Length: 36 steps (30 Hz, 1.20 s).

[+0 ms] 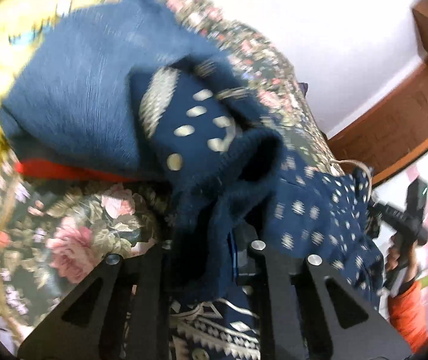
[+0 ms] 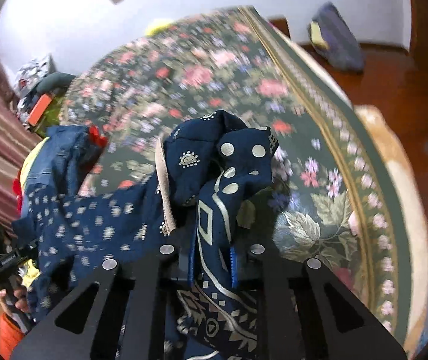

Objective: Fold large clothes

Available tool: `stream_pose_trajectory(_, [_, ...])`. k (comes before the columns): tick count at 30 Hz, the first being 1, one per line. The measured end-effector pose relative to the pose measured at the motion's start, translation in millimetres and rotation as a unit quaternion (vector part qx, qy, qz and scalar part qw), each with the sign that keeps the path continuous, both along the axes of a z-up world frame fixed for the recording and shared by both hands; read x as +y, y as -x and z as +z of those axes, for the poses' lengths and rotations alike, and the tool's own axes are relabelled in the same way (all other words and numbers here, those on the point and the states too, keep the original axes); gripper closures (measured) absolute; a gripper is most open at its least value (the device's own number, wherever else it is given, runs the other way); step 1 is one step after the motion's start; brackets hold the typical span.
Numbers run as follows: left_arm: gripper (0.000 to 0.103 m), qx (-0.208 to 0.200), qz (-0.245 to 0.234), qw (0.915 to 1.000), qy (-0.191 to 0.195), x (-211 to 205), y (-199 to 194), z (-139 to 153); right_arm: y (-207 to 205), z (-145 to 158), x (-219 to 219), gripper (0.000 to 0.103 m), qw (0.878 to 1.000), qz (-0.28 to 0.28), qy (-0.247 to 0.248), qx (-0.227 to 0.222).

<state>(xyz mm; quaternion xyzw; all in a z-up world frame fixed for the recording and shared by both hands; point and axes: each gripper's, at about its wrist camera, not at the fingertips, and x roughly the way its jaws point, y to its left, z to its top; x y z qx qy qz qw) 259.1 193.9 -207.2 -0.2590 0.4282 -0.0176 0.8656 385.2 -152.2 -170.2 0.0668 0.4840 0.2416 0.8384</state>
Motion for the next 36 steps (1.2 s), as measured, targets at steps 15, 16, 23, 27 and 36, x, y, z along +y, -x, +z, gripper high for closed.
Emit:
stream_pose_trajectory(15, [0.090,-0.138,-0.003,0.9816,-0.131,-9.0,2.9,147.7,5.8,99.5,37.8,0.091,0.991,0.042,-0.041,-0.121])
stream_pose_trajectory(16, [0.090,-0.139,0.001,0.9812,-0.133,-4.1,-3.2,149.7,-3.4,100.3,40.5,0.091,0.991,0.039,-0.044,-0.123])
stream_pose_trajectory(23, [0.090,-0.079,0.001,0.9858,-0.148,31.0,-77.5,114.9,-55.1,75.7,73.5,0.091,0.994,0.030,-0.019,-0.101])
stream_pose_trajectory(27, [0.089,-0.021,0.007,0.9878,-0.154,52.2,-118.3,70.5,-78.9,40.7,94.0,0.091,0.997,0.028,0.013,-0.075])
stream_pose_trajectory(36, [0.075,0.018,0.013,0.9875,-0.156,78.6,-141.8,22.1,-117.2,-17.9,89.4,0.090,0.999,-0.009,0.049,-0.019])
